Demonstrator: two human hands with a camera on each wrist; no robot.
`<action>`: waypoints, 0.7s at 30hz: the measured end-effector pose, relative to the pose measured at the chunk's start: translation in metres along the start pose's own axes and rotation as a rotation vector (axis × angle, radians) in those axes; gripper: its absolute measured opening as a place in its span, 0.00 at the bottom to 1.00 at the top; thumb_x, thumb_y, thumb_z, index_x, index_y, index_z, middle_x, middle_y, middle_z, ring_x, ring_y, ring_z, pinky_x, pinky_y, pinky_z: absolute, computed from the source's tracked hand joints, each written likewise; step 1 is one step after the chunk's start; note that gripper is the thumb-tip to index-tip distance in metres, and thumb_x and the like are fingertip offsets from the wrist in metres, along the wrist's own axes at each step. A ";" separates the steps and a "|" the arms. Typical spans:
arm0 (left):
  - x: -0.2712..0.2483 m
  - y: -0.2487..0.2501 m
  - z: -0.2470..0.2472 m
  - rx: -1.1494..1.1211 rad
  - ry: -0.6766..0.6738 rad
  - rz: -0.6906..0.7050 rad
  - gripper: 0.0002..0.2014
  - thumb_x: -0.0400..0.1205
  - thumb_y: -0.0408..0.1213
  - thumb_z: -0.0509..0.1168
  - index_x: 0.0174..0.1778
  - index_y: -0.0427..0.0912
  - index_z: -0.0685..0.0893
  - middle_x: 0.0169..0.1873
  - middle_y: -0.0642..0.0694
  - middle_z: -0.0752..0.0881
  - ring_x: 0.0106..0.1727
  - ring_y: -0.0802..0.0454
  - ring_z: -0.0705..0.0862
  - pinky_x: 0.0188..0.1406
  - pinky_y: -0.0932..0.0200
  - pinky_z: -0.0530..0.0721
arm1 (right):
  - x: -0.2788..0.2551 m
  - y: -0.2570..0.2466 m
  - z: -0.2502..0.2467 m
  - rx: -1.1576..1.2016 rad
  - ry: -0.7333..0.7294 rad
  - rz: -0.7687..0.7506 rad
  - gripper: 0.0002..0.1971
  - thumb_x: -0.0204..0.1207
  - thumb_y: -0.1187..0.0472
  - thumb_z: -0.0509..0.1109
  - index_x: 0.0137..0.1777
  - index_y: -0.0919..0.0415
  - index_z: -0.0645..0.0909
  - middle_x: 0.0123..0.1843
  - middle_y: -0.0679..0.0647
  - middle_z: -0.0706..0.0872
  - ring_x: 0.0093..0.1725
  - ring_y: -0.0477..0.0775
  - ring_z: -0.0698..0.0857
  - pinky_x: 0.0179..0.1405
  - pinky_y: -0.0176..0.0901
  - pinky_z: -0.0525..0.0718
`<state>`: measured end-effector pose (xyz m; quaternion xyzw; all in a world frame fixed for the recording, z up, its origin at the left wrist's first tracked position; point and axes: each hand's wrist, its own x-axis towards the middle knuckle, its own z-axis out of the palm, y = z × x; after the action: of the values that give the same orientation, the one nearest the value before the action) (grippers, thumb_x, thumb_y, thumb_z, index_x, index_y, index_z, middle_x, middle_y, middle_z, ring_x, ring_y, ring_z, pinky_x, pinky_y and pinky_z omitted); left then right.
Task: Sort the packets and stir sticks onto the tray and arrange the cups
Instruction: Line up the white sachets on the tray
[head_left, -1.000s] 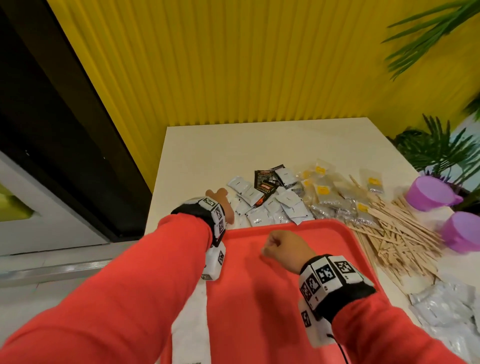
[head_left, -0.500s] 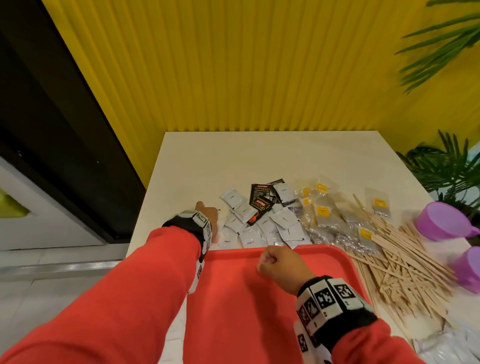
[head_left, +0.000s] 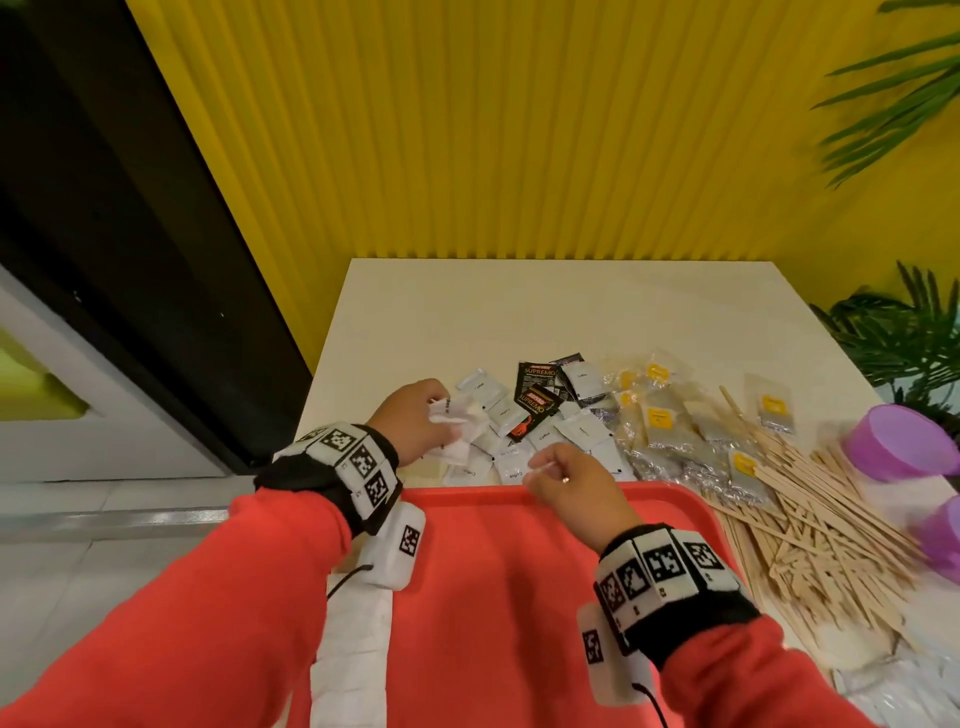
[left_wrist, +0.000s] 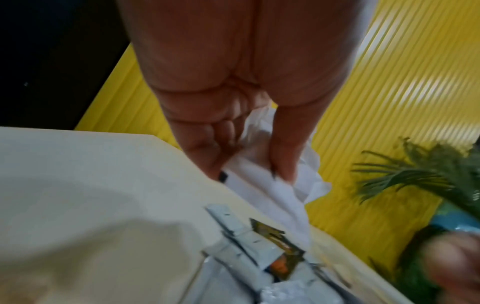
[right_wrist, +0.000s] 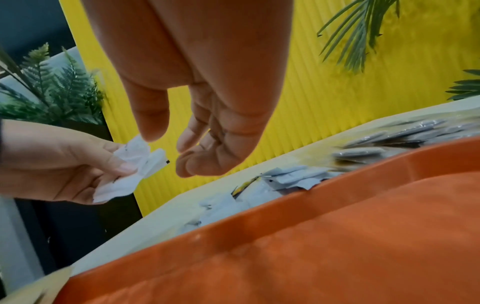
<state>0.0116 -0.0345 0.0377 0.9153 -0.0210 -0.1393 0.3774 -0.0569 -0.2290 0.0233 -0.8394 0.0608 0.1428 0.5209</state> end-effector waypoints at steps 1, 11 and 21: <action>-0.008 0.003 0.001 -0.068 -0.018 0.039 0.09 0.75 0.29 0.71 0.44 0.42 0.76 0.34 0.50 0.76 0.38 0.50 0.75 0.31 0.63 0.71 | 0.000 -0.004 0.001 0.069 0.023 0.008 0.05 0.76 0.60 0.69 0.45 0.50 0.76 0.35 0.50 0.77 0.35 0.49 0.77 0.39 0.41 0.76; -0.067 0.005 0.023 -0.411 -0.199 0.067 0.13 0.75 0.22 0.69 0.44 0.45 0.79 0.37 0.47 0.84 0.37 0.53 0.82 0.42 0.57 0.81 | -0.026 -0.013 0.011 0.320 0.006 0.014 0.11 0.78 0.71 0.64 0.38 0.56 0.81 0.33 0.51 0.85 0.32 0.47 0.82 0.32 0.36 0.81; -0.114 -0.031 -0.017 -0.163 -0.124 0.029 0.29 0.80 0.30 0.66 0.75 0.49 0.65 0.29 0.51 0.76 0.27 0.58 0.75 0.22 0.77 0.71 | -0.065 -0.011 0.043 0.100 -0.124 0.061 0.27 0.70 0.77 0.62 0.63 0.49 0.71 0.36 0.53 0.78 0.34 0.51 0.78 0.33 0.42 0.79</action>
<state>-0.0955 0.0156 0.0545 0.8707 -0.0462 -0.1916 0.4506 -0.1240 -0.1890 0.0345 -0.7996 0.0611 0.2073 0.5603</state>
